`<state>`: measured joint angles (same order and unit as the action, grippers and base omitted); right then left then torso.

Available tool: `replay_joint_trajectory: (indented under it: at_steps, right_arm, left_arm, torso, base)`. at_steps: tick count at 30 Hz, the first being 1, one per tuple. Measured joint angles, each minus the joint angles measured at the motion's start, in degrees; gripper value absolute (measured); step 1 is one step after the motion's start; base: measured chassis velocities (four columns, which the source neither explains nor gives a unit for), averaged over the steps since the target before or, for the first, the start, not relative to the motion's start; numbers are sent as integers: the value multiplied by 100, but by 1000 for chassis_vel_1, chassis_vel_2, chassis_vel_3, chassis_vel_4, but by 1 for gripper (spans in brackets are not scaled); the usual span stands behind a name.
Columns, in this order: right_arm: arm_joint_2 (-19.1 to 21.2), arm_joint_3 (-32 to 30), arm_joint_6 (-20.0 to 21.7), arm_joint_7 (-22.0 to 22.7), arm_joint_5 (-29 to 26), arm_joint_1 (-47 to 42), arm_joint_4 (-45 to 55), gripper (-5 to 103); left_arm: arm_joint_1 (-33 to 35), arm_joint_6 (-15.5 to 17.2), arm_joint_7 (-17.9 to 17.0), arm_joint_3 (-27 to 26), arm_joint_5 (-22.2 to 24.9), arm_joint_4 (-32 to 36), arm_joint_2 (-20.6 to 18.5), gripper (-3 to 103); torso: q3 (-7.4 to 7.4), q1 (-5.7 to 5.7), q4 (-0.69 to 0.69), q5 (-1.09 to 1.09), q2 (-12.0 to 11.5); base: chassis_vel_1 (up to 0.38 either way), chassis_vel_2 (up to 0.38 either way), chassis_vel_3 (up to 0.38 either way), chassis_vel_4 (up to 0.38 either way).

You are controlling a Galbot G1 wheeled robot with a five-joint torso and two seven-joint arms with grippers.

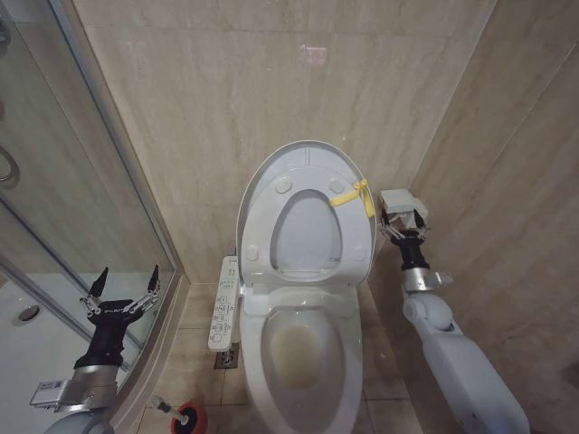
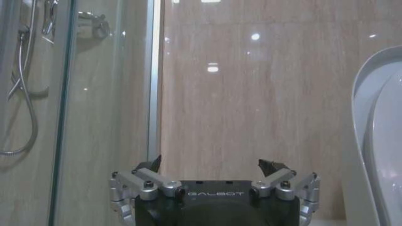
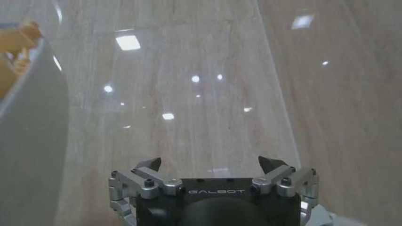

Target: Open the toilet lid, clean the toilet bowl with a toilet brush, close the toilet lid, and flush.

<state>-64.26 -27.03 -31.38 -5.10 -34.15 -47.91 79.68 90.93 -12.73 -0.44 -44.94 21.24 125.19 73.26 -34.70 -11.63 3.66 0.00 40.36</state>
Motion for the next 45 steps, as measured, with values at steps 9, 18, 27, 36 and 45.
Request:
replay_joint_trajectory:
  at_steps: [9,18,27,36,45]
  right_arm:
    - [2,158,29,-75,-122,-237,637,100]
    - [149,47,47,-250,-185,-880,1496,100]
    - [198,-245,-1,-298,-197,-1621,2140,100]
    - [-52,-576,-194,-481,-89,-3229,3531,100]
    - [-296,-824,-260,-500,98,-3761,3928,100]
  left_arm:
    - [30,0,0,-13,2,19,-5,100]
    - [55,0,1,135,-46,68,78,100]
    - [79,-12,-1,139,-50,153,102,100]
    - [-66,-24,-20,342,-49,96,127,100]
    - [-318,-73,-29,606,-34,-93,30,100]
  torso:
    - [1,0,2,0,0]
    - [1,1,4,0,0]
    - [1,1,2,0,1]
    - [2,2,-8,-2,2]
    - [1,1,-1,0,1]
  base:
    - [0,0,0,0]
    - [0,0,0,0]
    - [0,0,0,0]
    - [25,19,9,14]
    - [0,0,0,0]
